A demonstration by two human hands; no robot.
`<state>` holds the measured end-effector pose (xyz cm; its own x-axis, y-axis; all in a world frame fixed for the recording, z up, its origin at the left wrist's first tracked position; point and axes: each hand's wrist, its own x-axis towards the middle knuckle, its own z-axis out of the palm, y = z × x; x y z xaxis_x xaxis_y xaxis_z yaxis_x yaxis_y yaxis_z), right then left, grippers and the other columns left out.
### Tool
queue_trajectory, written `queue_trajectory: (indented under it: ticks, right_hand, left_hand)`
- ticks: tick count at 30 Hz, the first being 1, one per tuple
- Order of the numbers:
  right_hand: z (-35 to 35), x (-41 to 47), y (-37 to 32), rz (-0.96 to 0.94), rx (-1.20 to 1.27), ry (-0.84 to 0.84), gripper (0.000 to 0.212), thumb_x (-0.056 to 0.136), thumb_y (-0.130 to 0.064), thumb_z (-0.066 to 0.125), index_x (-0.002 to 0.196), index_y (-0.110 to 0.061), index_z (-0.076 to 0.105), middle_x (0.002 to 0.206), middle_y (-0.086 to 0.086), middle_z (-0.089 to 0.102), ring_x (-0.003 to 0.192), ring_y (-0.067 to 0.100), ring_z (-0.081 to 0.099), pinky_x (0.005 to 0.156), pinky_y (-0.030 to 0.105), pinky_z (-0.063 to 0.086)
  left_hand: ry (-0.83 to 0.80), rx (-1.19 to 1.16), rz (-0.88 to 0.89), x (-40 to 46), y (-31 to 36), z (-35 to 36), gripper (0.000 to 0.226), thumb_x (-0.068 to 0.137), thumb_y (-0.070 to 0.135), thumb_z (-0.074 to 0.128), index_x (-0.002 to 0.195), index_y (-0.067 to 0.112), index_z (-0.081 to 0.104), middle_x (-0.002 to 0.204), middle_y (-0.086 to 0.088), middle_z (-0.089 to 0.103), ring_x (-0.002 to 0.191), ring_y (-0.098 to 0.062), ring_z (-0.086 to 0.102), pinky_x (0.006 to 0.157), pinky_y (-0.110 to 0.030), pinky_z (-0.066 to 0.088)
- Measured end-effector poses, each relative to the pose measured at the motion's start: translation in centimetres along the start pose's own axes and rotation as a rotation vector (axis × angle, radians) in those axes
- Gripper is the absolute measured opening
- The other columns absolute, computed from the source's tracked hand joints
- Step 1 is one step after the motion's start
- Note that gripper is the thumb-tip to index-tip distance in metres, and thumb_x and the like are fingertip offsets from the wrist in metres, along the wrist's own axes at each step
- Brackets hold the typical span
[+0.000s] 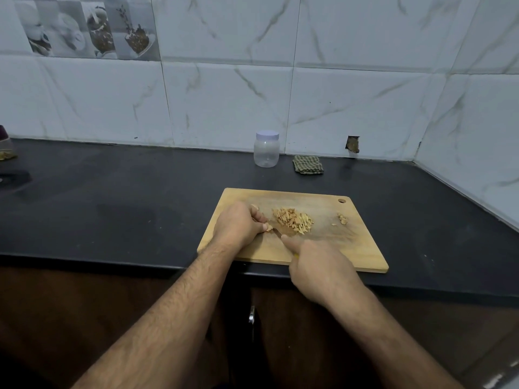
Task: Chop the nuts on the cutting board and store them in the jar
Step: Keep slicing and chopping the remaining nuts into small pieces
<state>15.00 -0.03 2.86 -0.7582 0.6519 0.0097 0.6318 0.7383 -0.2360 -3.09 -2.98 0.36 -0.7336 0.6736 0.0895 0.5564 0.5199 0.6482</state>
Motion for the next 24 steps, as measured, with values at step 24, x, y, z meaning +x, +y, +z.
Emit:
queue_trajectory:
  ticks: [24]
  right_hand:
    - [-0.5,2.9,-1.8,-0.006,0.018,-0.011,0.063,0.094,-0.011,0.045,0.15,-0.04,0.035,0.143,0.002,0.053,0.127,0.023,0.052,0.098,0.035,0.048]
  left_hand:
    - [0.01,0.028,0.042,-0.1,-0.1,0.3,0.017,0.088,0.028,0.073,0.104,0.025,0.076,0.105,0.009,0.072,0.099,-0.011,0.063,0.085,-0.028,0.05]
